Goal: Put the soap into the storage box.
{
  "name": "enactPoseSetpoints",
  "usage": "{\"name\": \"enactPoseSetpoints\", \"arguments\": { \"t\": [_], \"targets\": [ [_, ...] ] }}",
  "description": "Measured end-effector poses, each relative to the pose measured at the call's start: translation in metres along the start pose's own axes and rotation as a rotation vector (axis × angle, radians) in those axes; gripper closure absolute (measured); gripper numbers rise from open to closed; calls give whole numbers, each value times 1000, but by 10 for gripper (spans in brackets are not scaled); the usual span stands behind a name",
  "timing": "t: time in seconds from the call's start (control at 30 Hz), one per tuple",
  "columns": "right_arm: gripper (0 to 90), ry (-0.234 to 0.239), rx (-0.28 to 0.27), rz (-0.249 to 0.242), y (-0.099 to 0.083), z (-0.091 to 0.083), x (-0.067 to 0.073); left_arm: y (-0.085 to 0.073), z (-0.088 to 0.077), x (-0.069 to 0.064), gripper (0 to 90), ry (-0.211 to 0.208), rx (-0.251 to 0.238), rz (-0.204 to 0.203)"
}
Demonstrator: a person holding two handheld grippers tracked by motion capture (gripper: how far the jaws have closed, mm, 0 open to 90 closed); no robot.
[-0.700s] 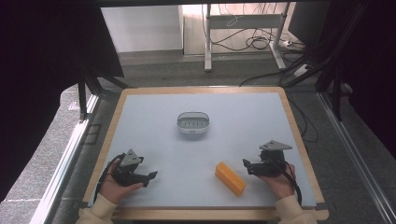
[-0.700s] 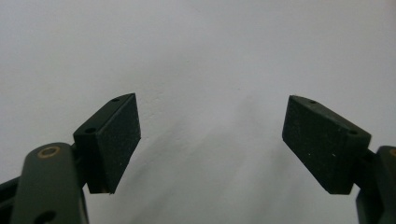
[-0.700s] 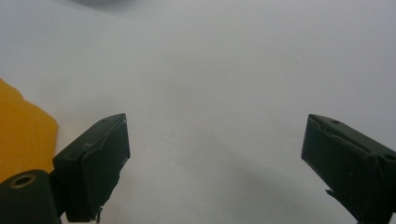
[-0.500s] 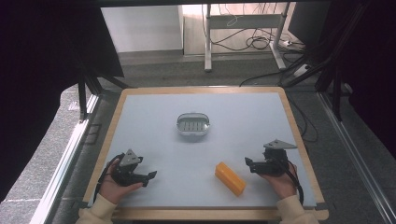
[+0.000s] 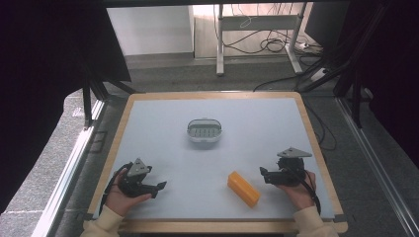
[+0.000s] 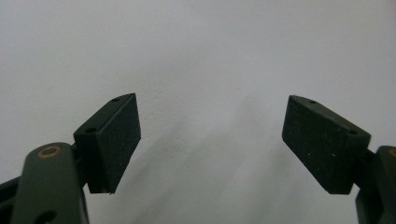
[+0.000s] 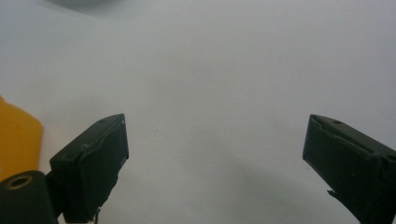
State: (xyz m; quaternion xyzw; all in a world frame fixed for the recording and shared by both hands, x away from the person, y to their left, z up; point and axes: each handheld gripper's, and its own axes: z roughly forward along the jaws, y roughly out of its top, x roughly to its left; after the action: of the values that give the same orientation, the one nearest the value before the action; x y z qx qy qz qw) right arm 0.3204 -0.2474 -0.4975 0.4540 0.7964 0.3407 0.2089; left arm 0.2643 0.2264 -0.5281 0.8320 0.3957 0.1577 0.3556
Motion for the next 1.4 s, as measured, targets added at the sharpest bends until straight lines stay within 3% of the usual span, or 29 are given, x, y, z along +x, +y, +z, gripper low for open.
{"name": "enactPoseSetpoints", "arguments": {
  "t": [0.27,0.43,1.07,1.4],
  "targets": [
    [105,53,-12,23,3,-4,0,0,-1,0,192,4,-4,-1],
    [120,51,-17,27,7,-10,-1,0,-1,0,192,6,-5,-3],
    [148,108,-20,0,26,-31,6,0,0,0,194,4,-2,-5],
    [161,120,-15,-32,30,-33,10,0,0,1,194,3,2,-3]
  ]
}}
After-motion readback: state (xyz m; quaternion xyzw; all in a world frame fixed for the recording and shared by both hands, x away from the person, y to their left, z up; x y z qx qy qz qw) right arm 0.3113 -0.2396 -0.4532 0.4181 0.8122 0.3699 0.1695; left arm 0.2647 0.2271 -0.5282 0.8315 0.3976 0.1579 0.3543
